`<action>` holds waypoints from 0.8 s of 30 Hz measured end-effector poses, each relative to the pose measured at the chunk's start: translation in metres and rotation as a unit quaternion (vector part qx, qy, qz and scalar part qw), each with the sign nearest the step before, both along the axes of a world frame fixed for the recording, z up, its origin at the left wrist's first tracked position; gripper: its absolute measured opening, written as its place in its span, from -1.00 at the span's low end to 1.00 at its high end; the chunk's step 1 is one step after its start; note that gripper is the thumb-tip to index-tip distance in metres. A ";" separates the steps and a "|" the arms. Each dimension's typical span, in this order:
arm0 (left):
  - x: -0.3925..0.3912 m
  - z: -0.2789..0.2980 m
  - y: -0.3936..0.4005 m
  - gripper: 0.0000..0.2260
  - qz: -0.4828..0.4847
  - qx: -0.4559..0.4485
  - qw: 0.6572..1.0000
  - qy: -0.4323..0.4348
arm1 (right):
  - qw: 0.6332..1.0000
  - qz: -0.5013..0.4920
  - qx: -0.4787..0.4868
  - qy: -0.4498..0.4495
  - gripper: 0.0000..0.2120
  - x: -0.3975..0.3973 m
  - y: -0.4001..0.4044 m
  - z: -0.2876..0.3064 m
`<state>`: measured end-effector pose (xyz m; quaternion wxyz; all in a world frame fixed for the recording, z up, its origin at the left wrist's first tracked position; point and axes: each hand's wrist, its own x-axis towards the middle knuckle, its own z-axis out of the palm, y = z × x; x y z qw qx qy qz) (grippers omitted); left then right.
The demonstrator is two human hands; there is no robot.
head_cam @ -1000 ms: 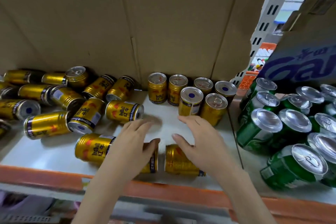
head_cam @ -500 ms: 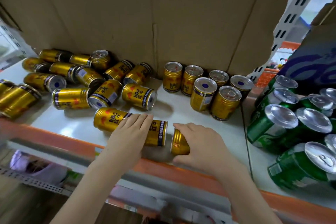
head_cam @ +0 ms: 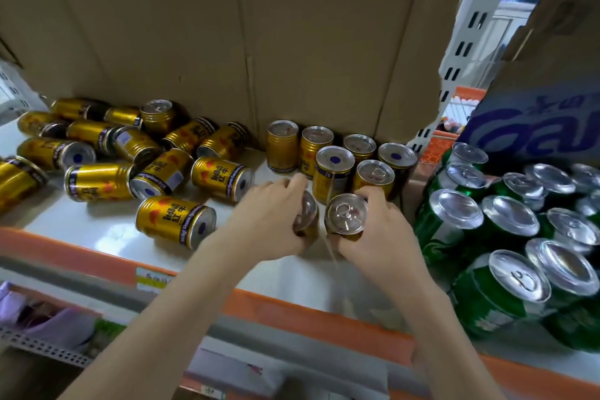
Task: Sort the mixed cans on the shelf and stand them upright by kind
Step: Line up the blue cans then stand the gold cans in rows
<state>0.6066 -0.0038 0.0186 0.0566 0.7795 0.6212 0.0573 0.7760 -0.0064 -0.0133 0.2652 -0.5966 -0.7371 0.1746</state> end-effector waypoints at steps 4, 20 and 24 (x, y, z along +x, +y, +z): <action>0.027 -0.020 0.014 -0.29 -0.020 0.003 0.999 -0.037 | 0.998 -0.051 0.006 0.043 -0.45 0.010 0.001 -0.008; 0.002 -0.030 0.007 -0.34 0.033 0.026 0.997 -0.057 | 0.977 -0.088 0.157 -0.110 -0.35 -0.012 0.004 -0.010; -0.051 -0.024 -0.013 -0.46 0.082 0.064 0.993 -0.051 | 0.973 -0.056 0.211 -0.075 -0.48 -0.045 0.007 -0.005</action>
